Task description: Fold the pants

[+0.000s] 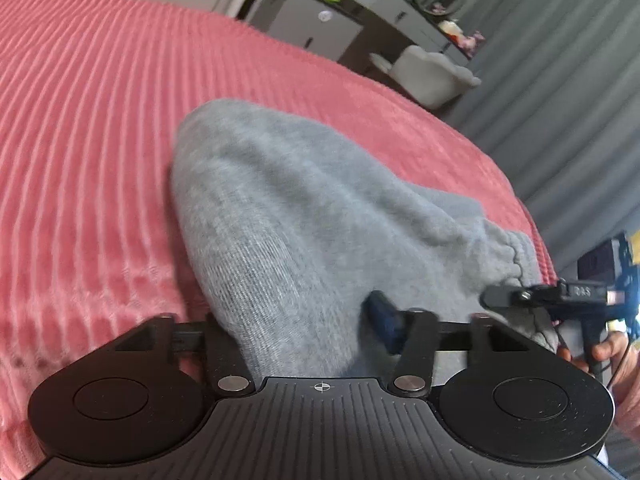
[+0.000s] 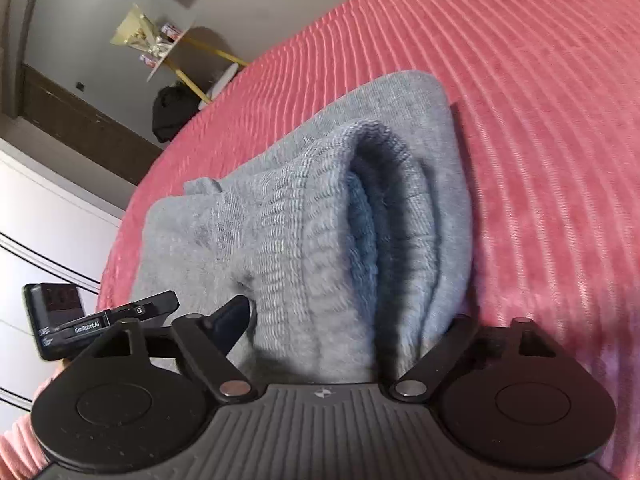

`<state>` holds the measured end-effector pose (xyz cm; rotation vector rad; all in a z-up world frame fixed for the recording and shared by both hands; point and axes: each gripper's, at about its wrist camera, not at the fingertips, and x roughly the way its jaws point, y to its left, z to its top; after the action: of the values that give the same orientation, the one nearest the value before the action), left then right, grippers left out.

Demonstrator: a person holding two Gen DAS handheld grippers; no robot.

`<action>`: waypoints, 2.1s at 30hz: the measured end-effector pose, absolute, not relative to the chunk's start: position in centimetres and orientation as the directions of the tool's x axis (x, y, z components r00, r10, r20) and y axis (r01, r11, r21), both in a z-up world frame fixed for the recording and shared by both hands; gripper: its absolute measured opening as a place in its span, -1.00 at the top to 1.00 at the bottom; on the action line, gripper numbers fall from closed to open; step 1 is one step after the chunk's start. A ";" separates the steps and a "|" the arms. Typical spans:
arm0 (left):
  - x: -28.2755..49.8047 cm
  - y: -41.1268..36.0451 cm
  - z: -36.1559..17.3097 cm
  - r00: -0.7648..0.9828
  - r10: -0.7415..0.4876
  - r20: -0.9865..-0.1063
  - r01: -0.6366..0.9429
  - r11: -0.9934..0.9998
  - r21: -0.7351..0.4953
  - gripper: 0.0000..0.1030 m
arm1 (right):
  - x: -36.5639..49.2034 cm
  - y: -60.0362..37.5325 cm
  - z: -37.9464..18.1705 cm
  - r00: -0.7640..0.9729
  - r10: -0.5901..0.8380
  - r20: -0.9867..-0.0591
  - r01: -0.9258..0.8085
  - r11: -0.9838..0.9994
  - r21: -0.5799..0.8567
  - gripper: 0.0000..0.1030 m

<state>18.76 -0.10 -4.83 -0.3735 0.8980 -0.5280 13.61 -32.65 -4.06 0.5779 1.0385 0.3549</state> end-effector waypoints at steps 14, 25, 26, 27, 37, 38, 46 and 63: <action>22.5 -1.5 4.8 0.674 -0.498 -0.546 0.313 0.862 -0.399 0.26 | 15.0 -29.6 5.7 0.641 0.500 -0.582 -0.165 0.831 0.532 -0.05; 15.4 -1.2 1.7 0.735 -0.129 -0.665 0.027 0.986 -0.162 -0.59 | 10.2 -32.0 4.9 0.735 0.276 -0.619 0.121 0.845 0.521 -0.61; 14.4 -1.0 1.0 0.728 -0.125 -0.674 -0.022 0.978 -0.206 -0.60 | 9.1 -32.0 4.1 0.742 0.279 -0.609 0.154 0.813 0.561 -0.61; 13.6 -0.6 0.4 0.719 -0.127 -0.683 -0.072 0.965 -0.254 -0.60 | 8.2 -32.0 3.0 0.744 0.293 -0.600 0.188 0.770 0.609 -0.61; 12.3 1.5 -1.8 0.666 -0.179 -0.724 -0.209 0.887 -0.411 -0.61 | 8.1 -31.7 -3.3 0.797 0.314 -0.516 0.355 0.448 0.821 -0.60; 12.5 1.5 -2.1 0.663 -0.183 -0.726 -0.216 0.881 -0.420 -0.61 | 8.2 -31.5 -3.9 0.797 0.320 -0.512 0.367 0.418 0.831 -0.52; 12.7 1.8 -3.2 0.694 -0.163 -0.701 -0.252 0.858 -0.449 -0.61 | 8.5 -31.2 -5.3 0.820 0.297 -0.489 0.363 0.389 0.846 0.19; 11.3 1.3 -2.9 0.746 -0.030 -0.665 -0.265 0.903 -0.339 -0.62 | 9.6 -30.5 -1.3 0.854 0.145 -0.499 0.342 0.567 0.749 0.23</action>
<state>11.33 1.28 -2.89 -0.4348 0.7221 0.1333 9.56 -30.50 -1.31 0.9742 0.5564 -0.1230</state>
